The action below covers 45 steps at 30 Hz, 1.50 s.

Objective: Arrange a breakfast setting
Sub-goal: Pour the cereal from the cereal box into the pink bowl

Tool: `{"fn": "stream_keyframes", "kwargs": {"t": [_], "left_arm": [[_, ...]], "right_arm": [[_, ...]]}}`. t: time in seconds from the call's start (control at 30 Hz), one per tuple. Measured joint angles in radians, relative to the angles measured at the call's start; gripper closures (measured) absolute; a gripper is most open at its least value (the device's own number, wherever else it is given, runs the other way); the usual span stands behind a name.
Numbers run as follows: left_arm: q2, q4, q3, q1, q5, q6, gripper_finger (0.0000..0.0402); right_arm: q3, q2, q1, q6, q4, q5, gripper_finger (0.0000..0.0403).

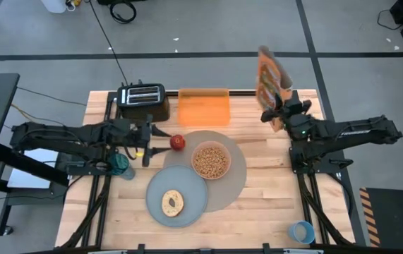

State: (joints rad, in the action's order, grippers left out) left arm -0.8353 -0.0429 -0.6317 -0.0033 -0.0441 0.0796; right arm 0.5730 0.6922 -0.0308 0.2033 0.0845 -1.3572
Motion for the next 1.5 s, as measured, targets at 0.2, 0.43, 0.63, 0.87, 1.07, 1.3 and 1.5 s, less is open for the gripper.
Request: {"fn": "stream_keyframes", "kwargs": {"t": [0.2, 0.43, 0.63, 0.87, 1.07, 1.3, 1.5], "left_arm": [[-0.001, 0.03, 0.036, -0.076, 0.0, -0.041, 0.0171], [0.0, 0.036, 0.036, -0.153, 0.0, -0.055, 0.0171], [-0.003, 0.039, 0.036, -0.206, 0.0, -0.086, 0.0171], [-0.003, 0.07, 0.036, -0.275, -0.02, -0.1, 0.0171], [-0.003, 0.087, 0.036, -0.324, -0.072, -0.101, 0.0171], [-0.003, 0.092, 0.036, -0.345, -0.093, -0.1, 0.0171], [-0.003, 0.092, 0.036, -0.346, -0.093, -0.1, 0.0171]], "right_arm": [[-0.128, 0.019, 0.05, 0.223, -0.01, -0.137, 0.039], [-0.229, 0.065, 0.174, 0.32, -0.079, -0.155, 0.0388], [-0.265, 0.122, 0.343, 0.328, -0.146, 0.006, 0.0357], [-0.255, 0.149, 0.475, 0.179, -0.286, 0.203, 0.0275], [-0.168, 0.131, 0.48, 0.167, -0.156, 0.303, 0.0196], [-0.062, 0.132, 0.474, 0.291, 0.156, 0.393, 0.0146], [0.068, 0.132, 0.445, 0.433, 0.476, 0.427, 0.0146]]}}
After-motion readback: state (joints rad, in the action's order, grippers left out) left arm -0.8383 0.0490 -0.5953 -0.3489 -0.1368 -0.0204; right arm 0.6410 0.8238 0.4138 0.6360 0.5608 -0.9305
